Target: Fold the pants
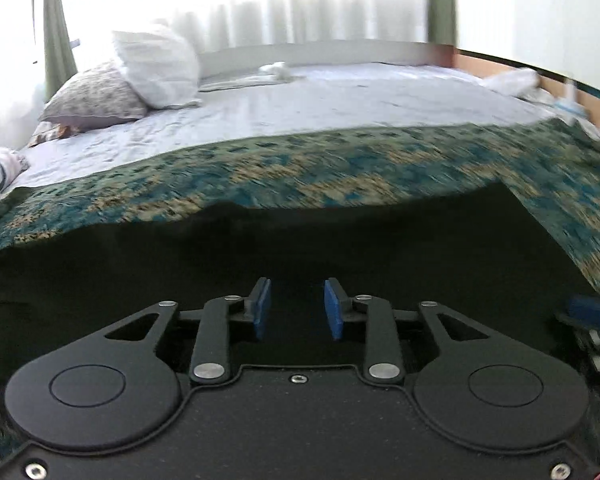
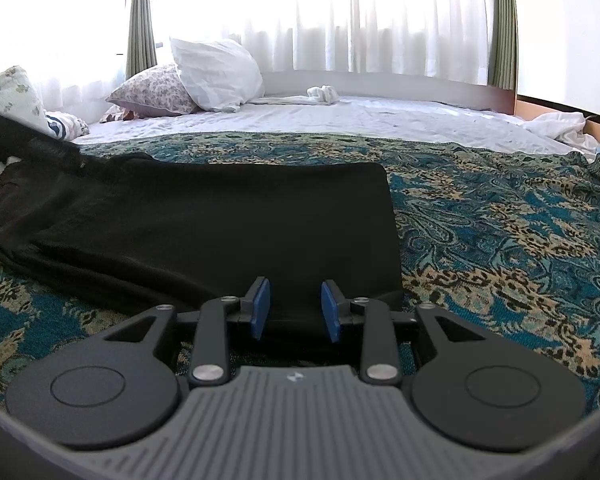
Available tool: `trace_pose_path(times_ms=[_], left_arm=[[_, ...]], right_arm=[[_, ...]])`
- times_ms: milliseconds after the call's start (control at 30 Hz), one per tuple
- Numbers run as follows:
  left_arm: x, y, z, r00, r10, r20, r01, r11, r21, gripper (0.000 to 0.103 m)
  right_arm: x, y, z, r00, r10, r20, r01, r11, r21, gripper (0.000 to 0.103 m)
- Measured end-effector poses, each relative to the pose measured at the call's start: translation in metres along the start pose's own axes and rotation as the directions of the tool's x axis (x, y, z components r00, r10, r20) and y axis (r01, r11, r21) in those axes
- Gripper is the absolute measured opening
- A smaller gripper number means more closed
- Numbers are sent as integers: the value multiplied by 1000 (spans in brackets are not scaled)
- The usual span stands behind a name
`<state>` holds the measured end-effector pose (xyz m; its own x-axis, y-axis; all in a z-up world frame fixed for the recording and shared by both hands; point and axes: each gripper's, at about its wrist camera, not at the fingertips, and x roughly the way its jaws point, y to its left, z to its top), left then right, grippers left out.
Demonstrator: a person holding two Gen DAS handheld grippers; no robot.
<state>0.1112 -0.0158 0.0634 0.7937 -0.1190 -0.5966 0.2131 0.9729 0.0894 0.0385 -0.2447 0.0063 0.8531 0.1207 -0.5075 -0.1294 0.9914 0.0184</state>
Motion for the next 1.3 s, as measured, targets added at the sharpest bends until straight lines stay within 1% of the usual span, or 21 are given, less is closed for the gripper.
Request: trace_pose_path(times_ms=[33, 67, 133, 200, 233, 300, 333, 400, 467, 533, 567, 600, 667, 733, 867, 1000, 1033, 1067, 1233, 1267, 1300], left_arm=[[-6, -4, -6, 1000, 1, 4, -1, 1000, 16, 30], [-11, -7, -12, 1000, 6, 12, -7, 999, 32, 30], [-20, -12, -25, 999, 23, 30, -25, 998, 52, 31], [-24, -14, -37, 999, 28, 29, -29, 997, 64, 33], [-25, -14, -42, 999, 29, 22, -30, 997, 67, 33], [-23, -13, -55, 999, 42, -4, -41, 996, 76, 35], [-20, -11, -60, 998, 53, -18, -51, 996, 78, 36], [-20, -6, -73, 998, 51, 24, -52, 997, 61, 40], [-23, -3, -78, 998, 49, 33, -50, 998, 40, 42], [-23, 3, -80, 999, 37, 33, -37, 999, 14, 43], [-21, 7, -80, 999, 29, 32, -29, 1000, -6, 46], [-20, 11, -82, 999, 20, 32, -19, 999, -31, 49], [-19, 21, -83, 999, -3, 33, 5, 997, -77, 51], [-19, 27, -85, 999, -22, 39, 26, 994, -105, 51], [-19, 26, -87, 999, -9, 53, 13, 996, -88, 52], [-19, 25, -88, 998, -11, 57, 16, 996, -91, 52], [-19, 25, -88, 998, -12, 58, 18, 995, -94, 52], [-19, 25, -89, 998, -13, 59, 18, 995, -95, 52], [-19, 25, -88, 998, -10, 59, 16, 996, -92, 52], [-19, 26, -88, 998, -11, 59, 16, 996, -92, 52], [-19, 25, -88, 998, -11, 59, 16, 996, -92, 52]], right_arm=[[0, 0, 0, 1000, -2, 2, 2, 1000, -2, 50], [-1, 1, 0, 1000, -2, 7, 3, 1000, -4, 52], [-4, 2, -2, 1000, 12, 20, -12, 1000, -3, 60], [-9, 2, -3, 999, 28, 37, -28, 1000, 0, 70], [-11, 2, -2, 999, 24, 47, -24, 1000, 2, 71], [-17, 3, -1, 997, -6, 77, 5, 1000, 8, 77], [-20, 3, 0, 995, -26, 92, 25, 1000, 12, 78], [-26, 4, 1, 991, -77, 110, 75, 997, 22, 80], [-23, 5, 3, 989, -124, 78, 122, 992, 24, 80], [-15, 7, 3, 987, -156, 20, 156, 988, 10, 80], [-11, 9, 4, 985, -173, -4, 173, 985, -4, 80], [-10, 12, 6, 982, -190, -15, 189, 982, -20, 80], [-11, 17, 8, 976, -218, -14, 217, 974, -57, 80], [-18, 21, 9, 965, -264, -4, 262, 961, -90, 81], [-33, 24, 1, 937, -350, 9, 347, 924, -159, 81], [-37, 24, -5, 900, -434, -28, 420, 884, -206, 81], [-37, 24, -7, 896, -443, -36, 427, 880, -209, 81], [-37, 24, -7, 896, -442, -39, 426, 881, -208, 81], [-27, 30, 2, 914, -405, -27, 393, 900, -189, 81], [-22, 32, 2, 913, -406, -31, 393, 898, -197, 81], [-15, 35, 3, 907, -418, -43, 401, 892, -209, 81]])
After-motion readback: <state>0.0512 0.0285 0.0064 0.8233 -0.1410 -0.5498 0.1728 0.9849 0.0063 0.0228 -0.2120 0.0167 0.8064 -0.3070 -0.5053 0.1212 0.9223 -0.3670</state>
